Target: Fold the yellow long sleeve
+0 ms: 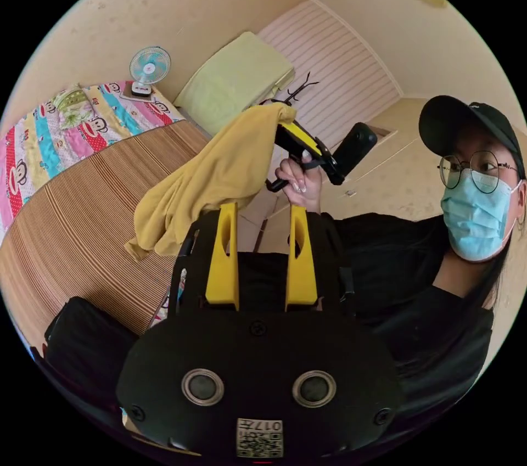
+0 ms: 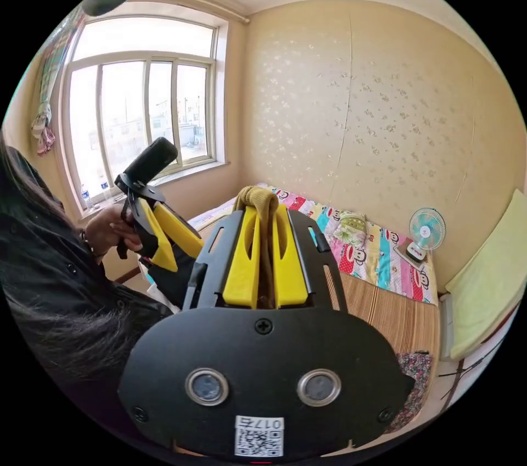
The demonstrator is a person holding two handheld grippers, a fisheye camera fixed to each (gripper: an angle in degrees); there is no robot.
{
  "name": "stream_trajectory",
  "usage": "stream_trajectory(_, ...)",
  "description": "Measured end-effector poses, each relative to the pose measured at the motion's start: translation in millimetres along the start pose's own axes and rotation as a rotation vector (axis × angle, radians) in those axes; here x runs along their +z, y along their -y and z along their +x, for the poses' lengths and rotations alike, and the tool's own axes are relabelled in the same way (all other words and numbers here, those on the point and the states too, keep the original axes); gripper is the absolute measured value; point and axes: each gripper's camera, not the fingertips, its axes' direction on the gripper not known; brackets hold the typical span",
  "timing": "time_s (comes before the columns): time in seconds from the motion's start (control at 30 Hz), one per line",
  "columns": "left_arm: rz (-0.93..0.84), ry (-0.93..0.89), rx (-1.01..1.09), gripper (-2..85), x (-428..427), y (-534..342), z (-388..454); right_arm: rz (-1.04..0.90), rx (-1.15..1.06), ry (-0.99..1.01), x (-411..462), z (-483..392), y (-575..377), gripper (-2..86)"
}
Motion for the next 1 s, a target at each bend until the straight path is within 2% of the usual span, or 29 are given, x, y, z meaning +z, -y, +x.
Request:
stream_trajectory(0.17, 0.022, 0.156, 0.008, 14.4, 41.6, 23.2, 16.4, -0.07, -0.023, -0.096, 19.5, -16.5, 10.8, 3.9)
stream_trajectory(0.27, 0.034, 0.266, -0.059, 13.2, 57.3, 26.7, 6.5, -0.081, 0.014, -0.069, 24.1, -14.2, 4.1, 4.0)
stream_trajectory(0.4, 0.023, 0.306, -0.09, 6.7, 63.0, 22.1, -4.3, -0.092, 0.103, -0.04, 27.6, 5.6, -15.8, 4.2)
stream_trajectory(0.57, 0.091, 0.126, 0.029, 1.1, 29.3, -0.3, -10.6, -0.018, 0.197, 0.065, 10.1, 45.8, -50.8, 4.6)
stream_trajectory(0.63, 0.231, -0.065, 0.085, 0.1, -8.7, -20.7, -15.8, -0.023, 0.173, 0.12, 7.2, 54.8, -67.9, 4.9)
stream_trajectory(0.73, 0.295, -0.196, 0.072, -0.5, -38.7, -32.0, -27.0, -0.011, 0.116, 0.286, 4.8, 59.2, -101.8, 5.0)
stream_trajectory(0.87, 0.31, -0.166, 0.114, -0.6, -59.4, -34.7, -16.0, 0.036, 0.162, 0.407, 0.0, 67.7, -166.2, 6.1)
stream_trajectory(1.0, 0.31, -0.147, 0.182, -0.6, -86.6, -34.4, 6.5, -0.117, 0.277, 0.492, 21.0, 78.6, -246.7, 11.1)
